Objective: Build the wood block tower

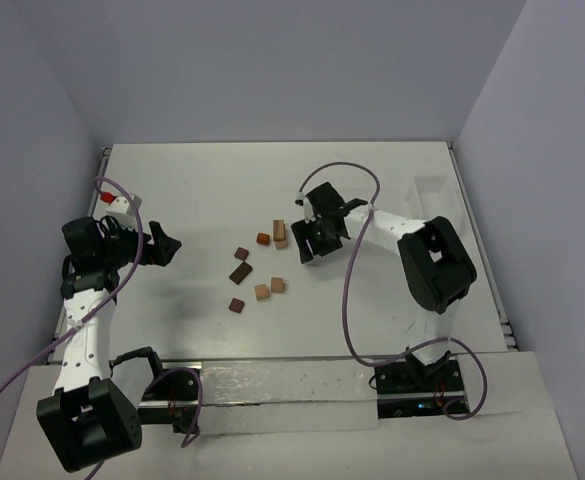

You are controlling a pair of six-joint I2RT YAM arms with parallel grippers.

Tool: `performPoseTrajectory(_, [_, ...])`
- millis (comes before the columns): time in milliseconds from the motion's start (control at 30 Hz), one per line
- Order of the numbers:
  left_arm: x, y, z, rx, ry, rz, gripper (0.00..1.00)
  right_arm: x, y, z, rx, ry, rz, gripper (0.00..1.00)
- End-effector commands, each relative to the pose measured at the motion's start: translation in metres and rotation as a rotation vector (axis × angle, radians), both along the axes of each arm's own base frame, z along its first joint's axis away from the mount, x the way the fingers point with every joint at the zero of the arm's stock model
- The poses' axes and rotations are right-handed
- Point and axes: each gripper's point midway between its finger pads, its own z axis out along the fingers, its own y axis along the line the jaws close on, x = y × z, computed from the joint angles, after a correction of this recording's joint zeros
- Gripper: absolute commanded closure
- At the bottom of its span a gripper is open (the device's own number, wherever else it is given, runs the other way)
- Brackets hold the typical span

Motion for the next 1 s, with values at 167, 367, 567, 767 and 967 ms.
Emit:
performPoseTrajectory(167, [0.006,0.002,0.010,0.005,-0.052,-0.004,0.01,0.017,0.045,0.035,0.100,-0.220,0.172,0.83])
performPoseTrajectory(367, [0.007,0.003,0.009,0.006,-0.052,0.002,0.01,0.015,0.061,0.035,0.149,-0.170,0.091,1.00])
performPoseTrajectory(567, [0.000,-0.006,0.010,0.017,-0.050,-0.074,0.01,0.012,0.070,0.056,0.177,-0.225,0.276,0.33])
performPoseTrajectory(767, [-0.005,-0.012,0.008,0.018,-0.042,-0.128,0.01,0.032,0.050,0.097,0.156,-0.370,0.563,0.00])
performPoseTrajectory(967, [-0.006,-0.013,0.009,0.012,-0.045,-0.133,0.01,0.036,0.028,0.100,0.125,-0.493,0.968,0.00])
